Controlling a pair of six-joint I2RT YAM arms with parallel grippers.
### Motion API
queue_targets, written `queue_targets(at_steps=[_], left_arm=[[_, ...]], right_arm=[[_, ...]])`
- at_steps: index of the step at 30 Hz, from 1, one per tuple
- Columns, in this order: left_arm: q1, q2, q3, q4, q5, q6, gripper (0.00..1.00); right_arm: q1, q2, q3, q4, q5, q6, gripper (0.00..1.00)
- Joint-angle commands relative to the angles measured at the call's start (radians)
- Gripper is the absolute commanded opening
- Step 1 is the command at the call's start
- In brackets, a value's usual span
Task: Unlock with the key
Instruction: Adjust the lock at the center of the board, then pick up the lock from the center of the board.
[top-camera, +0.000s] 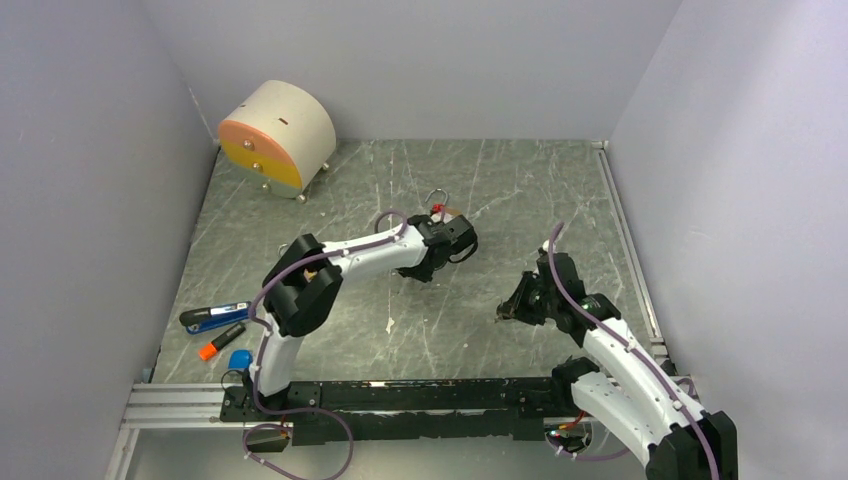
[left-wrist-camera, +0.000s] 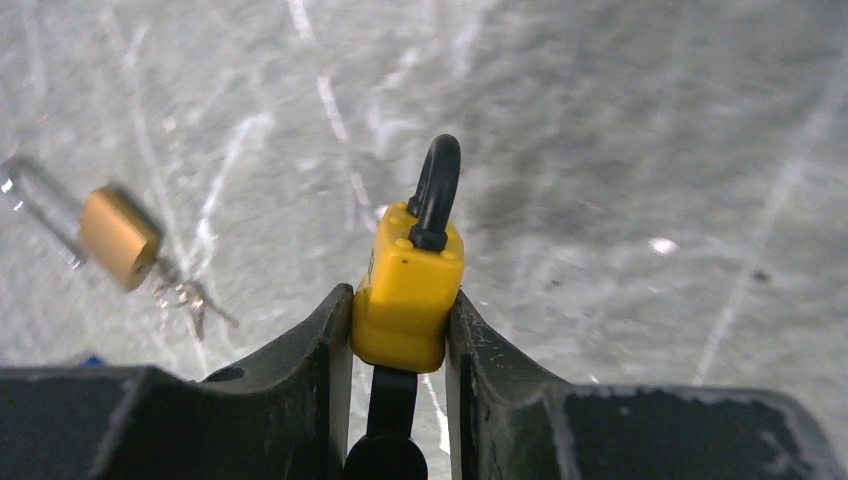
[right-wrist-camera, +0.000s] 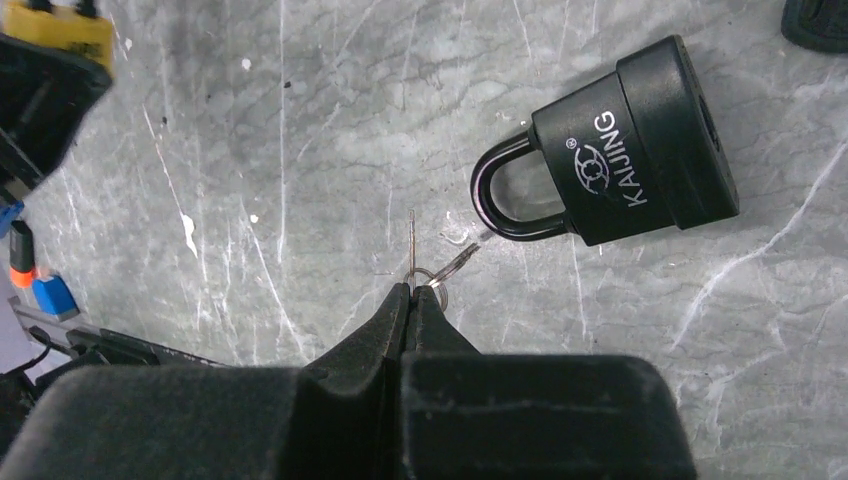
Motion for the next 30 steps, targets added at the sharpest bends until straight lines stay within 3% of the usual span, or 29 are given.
queue_targets(at_steps=[1, 10, 15, 18, 21, 30], left_arm=[[0.001, 0.061, 0.089, -0.274, -0.222, -0.233, 0.15], [-0.002, 0.118, 0.073, -0.238, -0.095, -0.294, 0.4], [-0.002, 0.117, 0.099, -0.205, 0.003, -0.266, 0.73], [0.001, 0.09, 0.099, -0.163, 0.06, -0.25, 0.84], [0.02, 0.042, 0.086, -0.125, 0.119, -0.248, 0.9], [0.16, -0.16, -0.148, 0.115, 0.327, -0.187, 0.9]], right_arm=[[-0.007, 0.002, -0.018, 0.049, -0.032, -0.011, 0.0], [-0.014, 0.022, -0.011, 0.058, -0.049, -0.028, 0.0], [-0.017, 0.021, -0.006, 0.055, -0.047, -0.034, 0.0], [-0.019, 0.027, -0.006, 0.058, -0.05, -0.036, 0.0], [-0.02, 0.028, -0.008, 0.061, -0.053, -0.035, 0.0], [-0.022, 0.035, -0.009, 0.068, -0.067, -0.041, 0.0]])
